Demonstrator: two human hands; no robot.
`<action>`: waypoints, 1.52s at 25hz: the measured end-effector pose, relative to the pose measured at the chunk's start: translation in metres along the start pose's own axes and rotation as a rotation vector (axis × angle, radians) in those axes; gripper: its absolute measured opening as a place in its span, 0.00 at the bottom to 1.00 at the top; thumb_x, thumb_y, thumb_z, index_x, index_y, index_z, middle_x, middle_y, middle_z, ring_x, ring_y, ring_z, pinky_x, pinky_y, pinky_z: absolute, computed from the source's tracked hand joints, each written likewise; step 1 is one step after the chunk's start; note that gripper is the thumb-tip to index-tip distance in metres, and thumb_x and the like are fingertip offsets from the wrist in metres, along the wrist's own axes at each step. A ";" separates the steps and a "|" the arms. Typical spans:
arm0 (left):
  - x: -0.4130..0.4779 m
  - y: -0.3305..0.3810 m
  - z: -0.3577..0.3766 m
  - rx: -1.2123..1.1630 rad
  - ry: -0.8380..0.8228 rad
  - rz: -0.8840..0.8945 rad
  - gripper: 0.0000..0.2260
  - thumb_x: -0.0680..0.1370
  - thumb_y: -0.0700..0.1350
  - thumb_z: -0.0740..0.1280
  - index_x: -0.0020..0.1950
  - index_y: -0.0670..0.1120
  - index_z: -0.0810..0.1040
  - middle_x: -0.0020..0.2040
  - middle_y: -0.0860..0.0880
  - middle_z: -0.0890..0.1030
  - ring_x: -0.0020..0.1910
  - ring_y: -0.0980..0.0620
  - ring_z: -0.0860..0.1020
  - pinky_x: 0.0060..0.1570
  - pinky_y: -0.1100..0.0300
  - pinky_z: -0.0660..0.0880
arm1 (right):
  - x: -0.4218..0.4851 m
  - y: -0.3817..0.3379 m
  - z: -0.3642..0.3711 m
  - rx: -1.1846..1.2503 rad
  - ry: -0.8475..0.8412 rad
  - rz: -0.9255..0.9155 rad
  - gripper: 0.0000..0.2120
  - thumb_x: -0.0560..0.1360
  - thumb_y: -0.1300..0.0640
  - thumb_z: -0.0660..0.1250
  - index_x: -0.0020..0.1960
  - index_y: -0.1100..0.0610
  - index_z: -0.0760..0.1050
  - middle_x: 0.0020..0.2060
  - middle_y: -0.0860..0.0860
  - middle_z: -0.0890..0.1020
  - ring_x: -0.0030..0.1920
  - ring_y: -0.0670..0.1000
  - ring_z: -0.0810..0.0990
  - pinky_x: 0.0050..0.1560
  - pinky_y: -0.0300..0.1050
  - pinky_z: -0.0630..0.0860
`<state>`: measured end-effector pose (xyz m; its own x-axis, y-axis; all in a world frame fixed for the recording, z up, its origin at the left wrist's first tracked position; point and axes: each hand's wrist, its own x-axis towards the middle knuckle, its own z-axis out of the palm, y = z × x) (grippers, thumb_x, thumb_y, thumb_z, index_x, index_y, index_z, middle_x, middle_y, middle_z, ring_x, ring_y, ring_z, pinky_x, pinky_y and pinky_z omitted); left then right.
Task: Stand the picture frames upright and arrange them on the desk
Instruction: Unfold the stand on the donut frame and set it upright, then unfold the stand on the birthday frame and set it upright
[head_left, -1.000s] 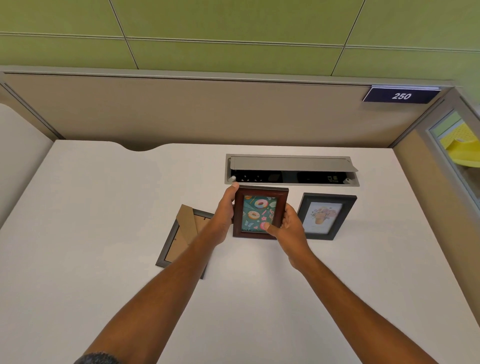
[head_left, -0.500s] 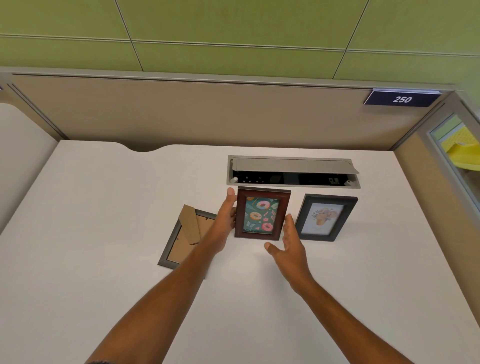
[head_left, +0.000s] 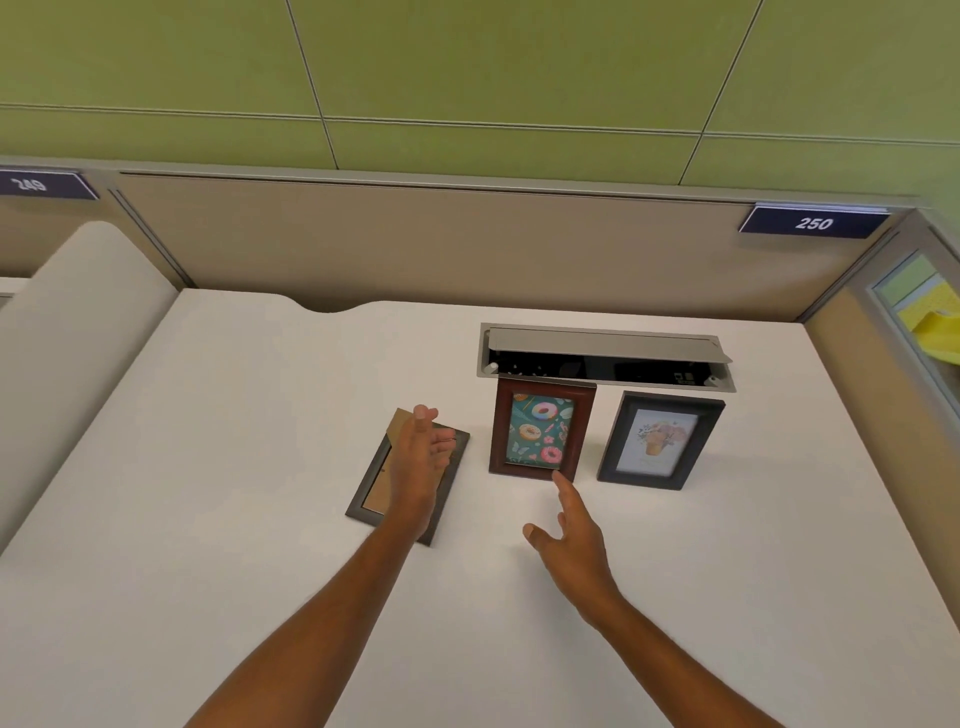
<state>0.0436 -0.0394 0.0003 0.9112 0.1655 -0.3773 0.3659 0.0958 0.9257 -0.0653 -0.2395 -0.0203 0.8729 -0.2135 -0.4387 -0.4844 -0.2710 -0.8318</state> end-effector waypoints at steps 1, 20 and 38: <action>-0.004 0.000 -0.008 0.025 0.035 0.009 0.24 0.85 0.67 0.57 0.66 0.51 0.81 0.56 0.43 0.87 0.57 0.43 0.86 0.60 0.46 0.82 | -0.002 -0.004 0.006 -0.004 -0.023 -0.006 0.41 0.79 0.58 0.76 0.85 0.43 0.59 0.85 0.47 0.63 0.83 0.58 0.66 0.78 0.57 0.70; -0.033 -0.028 -0.126 0.431 0.108 -0.134 0.14 0.88 0.60 0.57 0.61 0.52 0.74 0.59 0.50 0.79 0.60 0.47 0.76 0.59 0.51 0.69 | -0.015 -0.033 0.118 0.002 -0.268 0.170 0.34 0.79 0.56 0.76 0.81 0.58 0.68 0.78 0.54 0.76 0.75 0.56 0.76 0.75 0.55 0.75; -0.019 -0.028 -0.145 0.297 0.149 -0.036 0.08 0.86 0.45 0.65 0.61 0.49 0.83 0.58 0.49 0.85 0.60 0.46 0.82 0.60 0.49 0.82 | -0.013 -0.046 0.128 0.429 -0.009 0.357 0.15 0.79 0.67 0.74 0.65 0.62 0.82 0.57 0.60 0.86 0.55 0.56 0.87 0.64 0.53 0.85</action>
<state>-0.0117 0.0970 -0.0224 0.8671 0.3112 -0.3891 0.4562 -0.1821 0.8710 -0.0465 -0.1041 -0.0200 0.6602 -0.2131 -0.7202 -0.6847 0.2235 -0.6937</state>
